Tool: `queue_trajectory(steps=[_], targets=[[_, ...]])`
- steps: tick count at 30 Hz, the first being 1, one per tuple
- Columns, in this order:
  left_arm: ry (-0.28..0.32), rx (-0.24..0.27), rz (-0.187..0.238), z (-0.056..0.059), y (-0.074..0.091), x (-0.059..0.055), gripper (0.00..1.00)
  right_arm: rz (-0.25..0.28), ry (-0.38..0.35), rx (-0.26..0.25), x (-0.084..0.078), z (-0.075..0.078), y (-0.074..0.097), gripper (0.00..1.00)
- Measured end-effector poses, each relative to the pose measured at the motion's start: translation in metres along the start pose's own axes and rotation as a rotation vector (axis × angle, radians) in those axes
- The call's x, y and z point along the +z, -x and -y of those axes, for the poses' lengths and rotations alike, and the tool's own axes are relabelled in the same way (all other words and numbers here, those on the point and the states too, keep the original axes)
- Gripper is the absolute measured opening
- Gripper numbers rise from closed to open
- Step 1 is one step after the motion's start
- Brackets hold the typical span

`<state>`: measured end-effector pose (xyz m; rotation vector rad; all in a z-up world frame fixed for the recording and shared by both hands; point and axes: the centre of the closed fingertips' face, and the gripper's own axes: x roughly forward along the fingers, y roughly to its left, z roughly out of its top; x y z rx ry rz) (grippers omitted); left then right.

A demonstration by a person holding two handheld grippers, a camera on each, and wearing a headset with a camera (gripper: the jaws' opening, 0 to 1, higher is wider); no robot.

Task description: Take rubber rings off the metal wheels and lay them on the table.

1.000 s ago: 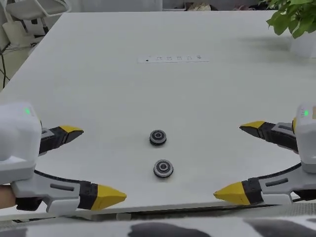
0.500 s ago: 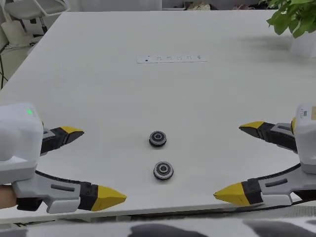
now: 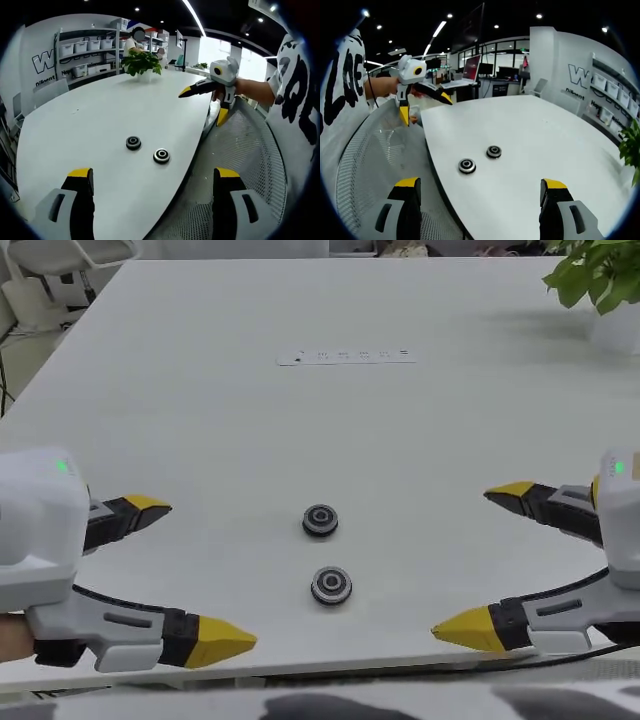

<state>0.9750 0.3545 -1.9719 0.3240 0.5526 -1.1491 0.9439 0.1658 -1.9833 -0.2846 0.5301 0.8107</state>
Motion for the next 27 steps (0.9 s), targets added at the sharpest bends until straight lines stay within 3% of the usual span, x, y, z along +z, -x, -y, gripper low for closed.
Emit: queue_trajectory(steps=[27], targets=[[-0.034,0.002,0.002,-0.002,-0.001,0.009,0.98,0.015,0.042,0.015,0.015,0.008,-0.007,0.99]])
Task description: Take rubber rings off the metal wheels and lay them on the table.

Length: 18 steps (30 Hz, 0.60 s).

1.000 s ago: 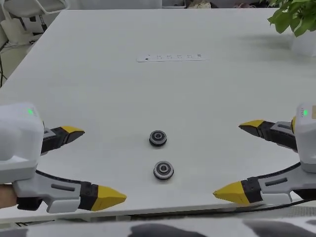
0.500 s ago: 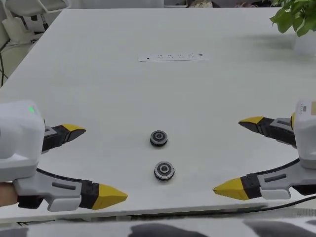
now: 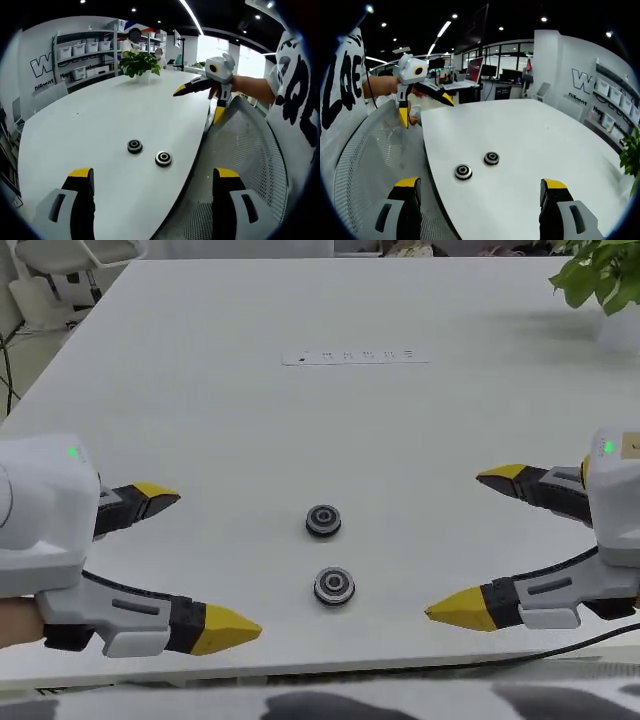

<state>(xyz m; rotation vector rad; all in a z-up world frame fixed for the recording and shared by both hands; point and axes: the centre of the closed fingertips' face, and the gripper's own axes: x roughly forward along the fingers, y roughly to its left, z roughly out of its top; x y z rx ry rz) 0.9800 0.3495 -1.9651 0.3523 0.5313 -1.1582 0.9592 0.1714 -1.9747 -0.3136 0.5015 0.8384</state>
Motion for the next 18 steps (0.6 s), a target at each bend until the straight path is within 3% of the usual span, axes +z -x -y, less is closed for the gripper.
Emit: queue_trajectory(steps=[11,18], targets=[[0.005,-0.023,0.023,-0.002,-0.006,0.012,0.98,0.008,0.01,0.011,0.006,0.001,-0.005,0.99],[-0.025,-0.029,0.012,-0.006,-0.014,0.015,0.98,0.017,0.006,0.018,0.01,0.003,-0.008,0.99]])
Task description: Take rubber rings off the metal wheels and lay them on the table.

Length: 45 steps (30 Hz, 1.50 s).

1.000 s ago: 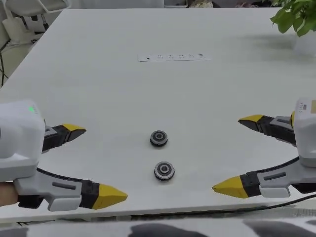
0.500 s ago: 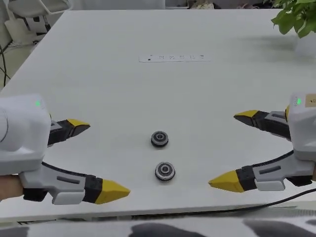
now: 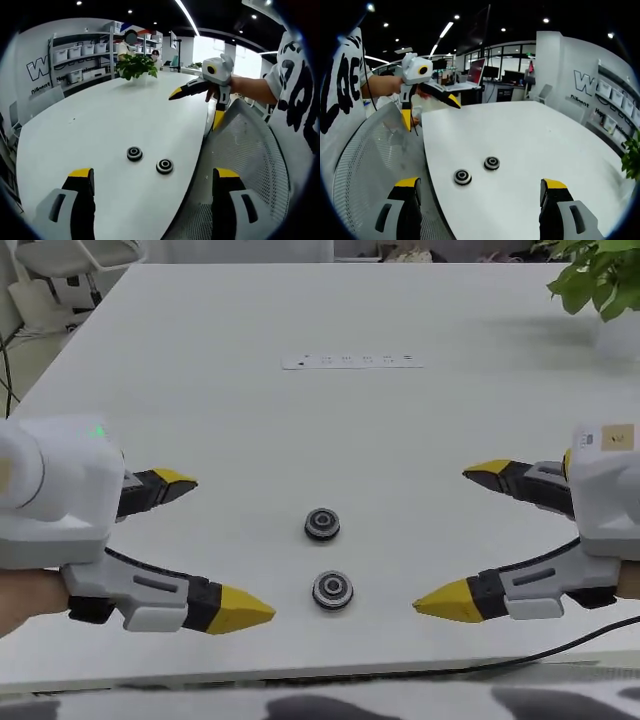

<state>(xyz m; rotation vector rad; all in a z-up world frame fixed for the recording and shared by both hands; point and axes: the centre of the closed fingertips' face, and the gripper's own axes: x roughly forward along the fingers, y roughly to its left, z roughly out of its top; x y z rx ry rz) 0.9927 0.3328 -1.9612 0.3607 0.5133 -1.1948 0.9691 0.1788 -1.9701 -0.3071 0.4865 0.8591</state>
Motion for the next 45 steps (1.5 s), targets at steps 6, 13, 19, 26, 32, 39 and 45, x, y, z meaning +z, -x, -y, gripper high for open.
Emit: queue_trajectory(steps=[6,13,19,26,32,39,45], targets=[[-0.018,-0.009,-0.011,-0.002,-0.007,0.0,0.97,0.001,0.006,0.004,0.002,0.003,-0.004,0.96],[-0.031,-0.019,-0.015,-0.002,-0.013,0.003,0.97,-0.007,0.02,0.014,0.002,0.005,-0.011,0.95],[-0.046,-0.026,-0.023,-0.003,-0.018,0.004,0.96,-0.015,0.033,0.029,0.0,0.006,-0.018,0.94],[-0.063,-0.034,-0.033,-0.003,-0.025,0.004,0.95,-0.025,0.051,0.048,-0.001,0.006,-0.024,0.91],[-0.075,-0.045,-0.045,-0.002,-0.03,0.003,0.93,-0.031,0.059,0.058,-0.002,0.006,-0.028,0.89],[-0.075,-0.058,-0.054,-0.002,-0.036,-0.001,0.89,-0.043,0.069,0.074,-0.006,0.007,-0.033,0.87],[-0.07,-0.064,-0.061,-0.003,-0.039,-0.004,0.88,-0.055,0.077,0.091,-0.011,0.005,-0.04,0.83]])
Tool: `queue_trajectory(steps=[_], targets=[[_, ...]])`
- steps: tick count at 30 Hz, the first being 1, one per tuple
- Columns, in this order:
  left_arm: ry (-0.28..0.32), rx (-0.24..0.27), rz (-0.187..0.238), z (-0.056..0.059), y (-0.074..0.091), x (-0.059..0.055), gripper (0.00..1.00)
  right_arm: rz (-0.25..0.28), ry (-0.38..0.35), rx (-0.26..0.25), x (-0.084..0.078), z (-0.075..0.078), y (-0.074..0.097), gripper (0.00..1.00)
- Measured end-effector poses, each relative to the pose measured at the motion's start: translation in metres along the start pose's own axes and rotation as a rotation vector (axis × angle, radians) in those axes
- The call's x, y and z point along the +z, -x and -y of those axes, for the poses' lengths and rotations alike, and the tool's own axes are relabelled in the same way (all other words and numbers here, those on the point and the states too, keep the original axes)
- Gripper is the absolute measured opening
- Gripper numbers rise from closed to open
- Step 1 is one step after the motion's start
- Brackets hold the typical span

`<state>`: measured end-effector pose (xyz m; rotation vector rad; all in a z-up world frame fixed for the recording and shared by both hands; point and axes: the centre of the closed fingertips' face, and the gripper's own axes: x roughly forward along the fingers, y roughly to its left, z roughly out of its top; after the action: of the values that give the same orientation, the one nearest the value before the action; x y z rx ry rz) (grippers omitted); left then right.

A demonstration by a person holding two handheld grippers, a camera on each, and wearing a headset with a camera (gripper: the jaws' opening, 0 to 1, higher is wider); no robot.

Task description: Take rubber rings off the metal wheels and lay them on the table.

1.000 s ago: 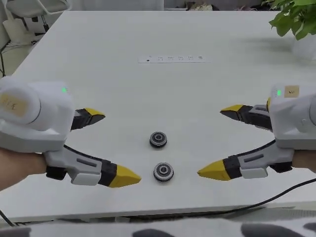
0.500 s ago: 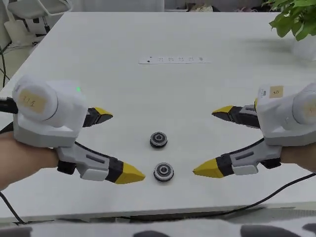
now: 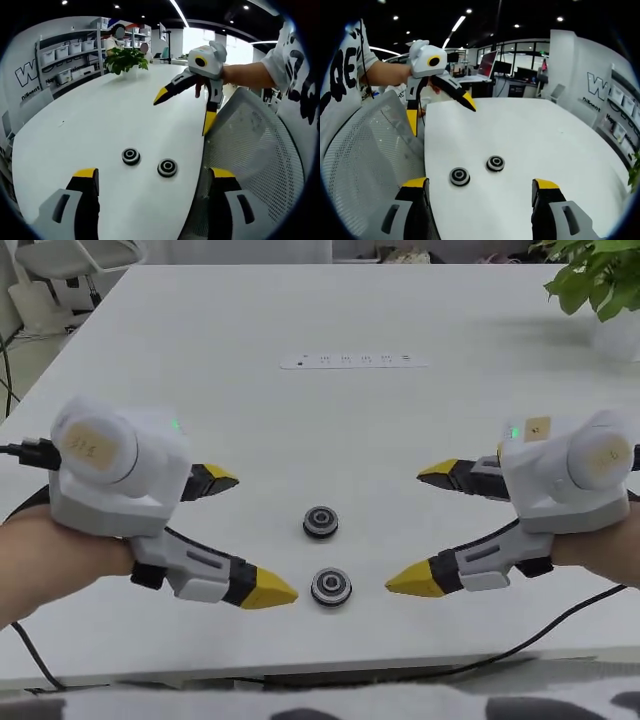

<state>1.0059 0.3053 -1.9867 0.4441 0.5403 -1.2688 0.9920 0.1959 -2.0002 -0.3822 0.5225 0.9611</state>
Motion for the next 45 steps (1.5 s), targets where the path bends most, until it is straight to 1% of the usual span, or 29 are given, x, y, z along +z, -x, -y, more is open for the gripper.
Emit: queue_trajectory(steps=[10,18,29,35,45], targets=[[0.006,-0.011,-0.002,-0.002,-0.006,-0.003,0.87,-0.018,0.013,0.026,-0.006,0.0,-0.009,0.8],[-0.005,-0.035,-0.024,0.002,-0.014,-0.009,0.86,-0.029,0.023,0.048,-0.01,-0.003,-0.014,0.78],[-0.025,-0.061,-0.043,0.002,-0.026,-0.01,0.83,-0.035,0.006,0.076,-0.018,0.0,-0.025,0.74],[-0.031,-0.079,-0.054,0.004,-0.033,-0.012,0.79,-0.043,0.003,0.098,-0.022,-0.003,-0.032,0.72],[-0.039,-0.102,-0.07,0.005,-0.043,-0.016,0.76,-0.064,0.031,0.137,-0.025,-0.011,-0.042,0.68]])
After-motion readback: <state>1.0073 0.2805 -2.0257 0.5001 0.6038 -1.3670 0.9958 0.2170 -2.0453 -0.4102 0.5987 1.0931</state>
